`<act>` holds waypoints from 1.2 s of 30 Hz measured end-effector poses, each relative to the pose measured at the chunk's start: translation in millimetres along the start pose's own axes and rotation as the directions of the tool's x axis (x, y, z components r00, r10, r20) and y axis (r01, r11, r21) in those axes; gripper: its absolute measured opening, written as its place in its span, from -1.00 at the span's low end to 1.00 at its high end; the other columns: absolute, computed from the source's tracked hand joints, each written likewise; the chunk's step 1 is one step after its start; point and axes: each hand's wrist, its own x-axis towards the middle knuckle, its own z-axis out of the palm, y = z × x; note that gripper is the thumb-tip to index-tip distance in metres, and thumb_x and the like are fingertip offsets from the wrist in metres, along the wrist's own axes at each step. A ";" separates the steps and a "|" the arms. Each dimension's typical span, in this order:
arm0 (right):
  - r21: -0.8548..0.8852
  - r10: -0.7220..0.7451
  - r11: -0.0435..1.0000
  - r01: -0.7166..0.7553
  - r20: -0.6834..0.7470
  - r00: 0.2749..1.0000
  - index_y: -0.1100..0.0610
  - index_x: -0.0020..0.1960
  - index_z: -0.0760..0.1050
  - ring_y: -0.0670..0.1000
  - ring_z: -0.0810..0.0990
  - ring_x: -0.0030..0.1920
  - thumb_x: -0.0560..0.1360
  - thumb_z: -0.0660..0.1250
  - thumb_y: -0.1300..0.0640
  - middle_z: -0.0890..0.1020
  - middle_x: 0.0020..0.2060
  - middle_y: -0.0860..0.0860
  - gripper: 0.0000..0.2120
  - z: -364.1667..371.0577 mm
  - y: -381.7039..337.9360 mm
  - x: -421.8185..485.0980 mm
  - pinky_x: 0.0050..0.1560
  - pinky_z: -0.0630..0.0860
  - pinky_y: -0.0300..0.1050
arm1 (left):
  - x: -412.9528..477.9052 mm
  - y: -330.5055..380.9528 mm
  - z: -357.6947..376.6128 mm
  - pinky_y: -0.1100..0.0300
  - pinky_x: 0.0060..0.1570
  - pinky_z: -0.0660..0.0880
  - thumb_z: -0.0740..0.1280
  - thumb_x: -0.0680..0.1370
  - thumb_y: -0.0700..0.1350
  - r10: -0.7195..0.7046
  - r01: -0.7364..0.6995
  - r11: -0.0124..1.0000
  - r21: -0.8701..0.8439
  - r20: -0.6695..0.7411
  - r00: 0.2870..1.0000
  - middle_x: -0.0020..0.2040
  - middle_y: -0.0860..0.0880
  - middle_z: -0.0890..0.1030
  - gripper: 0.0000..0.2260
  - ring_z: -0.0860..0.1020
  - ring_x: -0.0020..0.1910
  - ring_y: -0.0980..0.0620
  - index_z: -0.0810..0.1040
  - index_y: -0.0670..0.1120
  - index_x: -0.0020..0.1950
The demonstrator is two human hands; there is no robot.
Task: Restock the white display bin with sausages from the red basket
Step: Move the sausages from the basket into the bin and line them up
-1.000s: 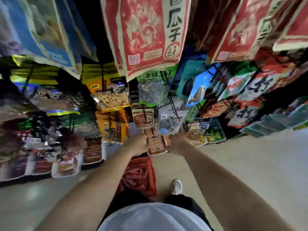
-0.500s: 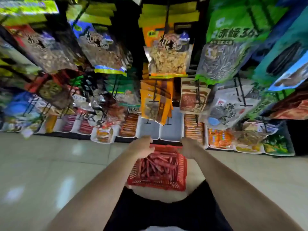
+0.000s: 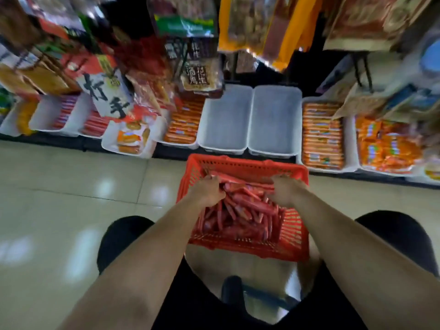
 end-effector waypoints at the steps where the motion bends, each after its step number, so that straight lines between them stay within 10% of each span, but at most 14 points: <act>1: 0.003 0.003 1.000 -0.003 -0.025 1.000 0.03 0.34 0.43 0.18 0.56 0.28 0.34 0.30 -0.26 0.56 0.32 0.13 -0.35 13.2 8.3 7.6 0.25 0.51 0.09 | 0.7 -3.1 9.9 0.01 0.29 0.45 0.34 0.55 0.05 0.005 -0.005 1.000 -0.004 -0.018 1.000 0.34 -0.27 0.50 -0.49 0.50 0.32 -0.25 0.40 -0.16 0.43; 8: 0.068 0.009 0.998 -0.002 -0.100 0.995 0.08 0.44 0.35 0.25 0.51 0.30 0.45 0.37 -0.14 0.50 0.34 0.23 -0.37 33.5 14.5 -58.7 0.25 0.49 0.07 | -47.4 -5.8 48.0 -0.01 0.26 0.47 0.31 0.50 0.13 0.106 -0.108 0.993 -0.049 -0.037 0.994 0.27 -0.20 0.59 -0.57 0.55 0.27 -0.18 0.58 -0.08 0.27; 13: 0.177 -0.042 0.983 0.057 -0.084 0.996 0.07 0.42 0.38 0.24 0.54 0.28 0.18 0.12 -0.48 0.52 0.31 0.22 -0.04 58.8 19.3 -40.3 0.27 0.48 0.07 | -23.6 10.3 53.4 0.04 0.23 0.46 0.35 0.55 0.09 0.082 -0.090 0.993 -0.081 -0.096 0.992 0.28 -0.16 0.58 -0.66 0.54 0.25 -0.17 0.56 -0.06 0.24; 18: 0.149 -0.036 0.988 0.035 0.004 0.999 -0.01 0.39 0.40 0.24 0.54 0.27 0.39 0.30 -0.28 0.52 0.32 0.20 -0.36 111.2 27.1 38.8 0.26 0.50 0.06 | 38.7 6.5 93.0 -0.12 0.28 0.46 0.36 0.51 0.16 0.025 -0.029 0.998 -0.056 -0.070 0.997 0.34 -0.15 0.47 -0.46 0.49 0.31 -0.21 0.41 -0.01 0.43; 36: 0.085 -0.039 0.996 0.021 0.223 0.974 0.18 0.60 -0.02 0.36 0.13 0.52 0.57 0.27 -0.18 0.05 0.56 0.29 -0.19 216.9 36.5 136.0 0.47 0.23 0.22 | 172.7 -23.6 152.3 -0.14 0.43 0.26 0.40 0.36 0.37 0.096 -0.105 0.986 0.128 0.068 0.993 0.52 -0.10 0.27 -0.09 0.21 0.43 -0.22 0.14 0.06 0.60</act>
